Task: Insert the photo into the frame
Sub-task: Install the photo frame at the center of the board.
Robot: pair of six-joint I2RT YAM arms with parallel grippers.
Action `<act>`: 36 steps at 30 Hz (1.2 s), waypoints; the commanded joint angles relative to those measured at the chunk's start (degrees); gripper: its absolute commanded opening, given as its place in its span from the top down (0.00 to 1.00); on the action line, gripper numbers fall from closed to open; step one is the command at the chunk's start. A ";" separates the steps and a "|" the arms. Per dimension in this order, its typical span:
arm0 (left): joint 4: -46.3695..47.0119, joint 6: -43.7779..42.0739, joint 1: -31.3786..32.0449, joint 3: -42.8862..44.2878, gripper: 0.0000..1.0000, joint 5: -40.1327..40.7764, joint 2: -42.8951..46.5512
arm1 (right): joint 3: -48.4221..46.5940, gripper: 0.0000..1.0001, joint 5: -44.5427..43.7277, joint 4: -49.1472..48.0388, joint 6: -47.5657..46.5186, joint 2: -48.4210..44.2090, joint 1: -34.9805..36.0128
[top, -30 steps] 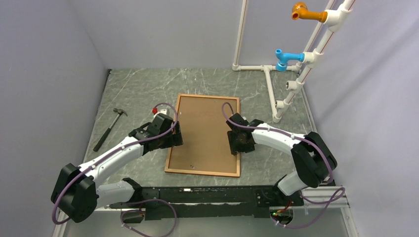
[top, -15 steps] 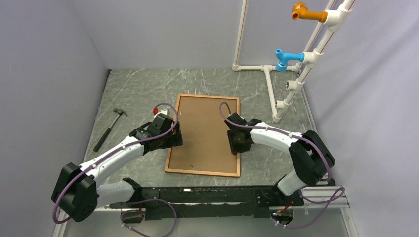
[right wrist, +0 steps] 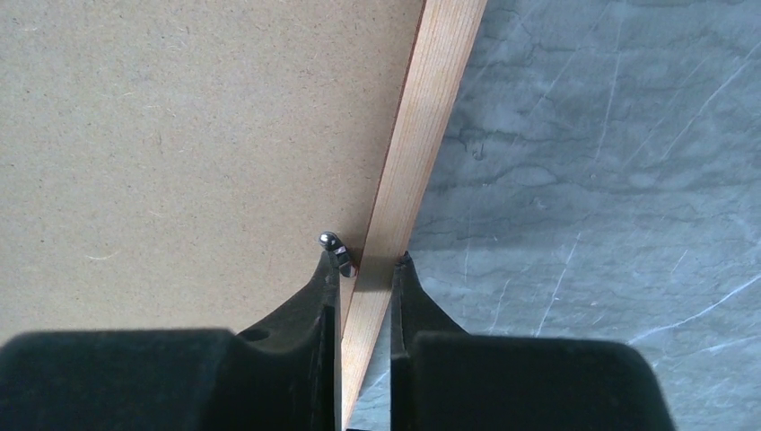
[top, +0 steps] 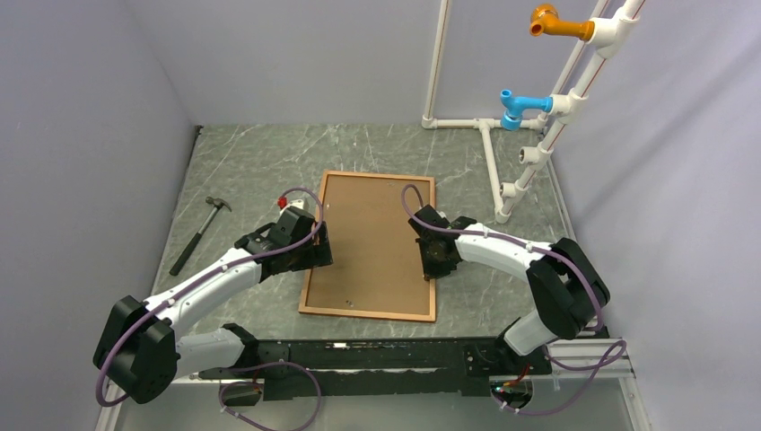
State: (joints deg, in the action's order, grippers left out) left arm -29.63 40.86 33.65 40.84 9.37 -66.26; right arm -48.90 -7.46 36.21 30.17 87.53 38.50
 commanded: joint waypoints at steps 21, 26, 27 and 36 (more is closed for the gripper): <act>2.12 -1.58 -0.25 -0.30 0.07 -1.42 1.47 | 1.16 1.00 -12.90 -3.41 -4.03 0.48 6.23; 4.07 -3.95 -0.31 -0.87 0.05 -3.77 2.05 | -0.84 0.83 -13.00 -0.56 -2.32 -0.43 6.24; 4.74 -4.61 -0.29 -1.01 0.04 -4.57 2.09 | -1.04 0.65 -12.80 -0.37 -2.15 -0.80 6.24; 3.77 -4.47 -0.24 -1.17 0.03 -3.81 2.39 | 0.29 0.15 -7.02 -2.94 -0.14 -4.35 4.79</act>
State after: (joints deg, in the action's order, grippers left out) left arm -25.89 36.60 33.56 39.48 4.32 -65.19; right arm -48.84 -16.80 33.89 28.99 86.11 44.14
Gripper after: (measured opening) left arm 0.969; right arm 0.841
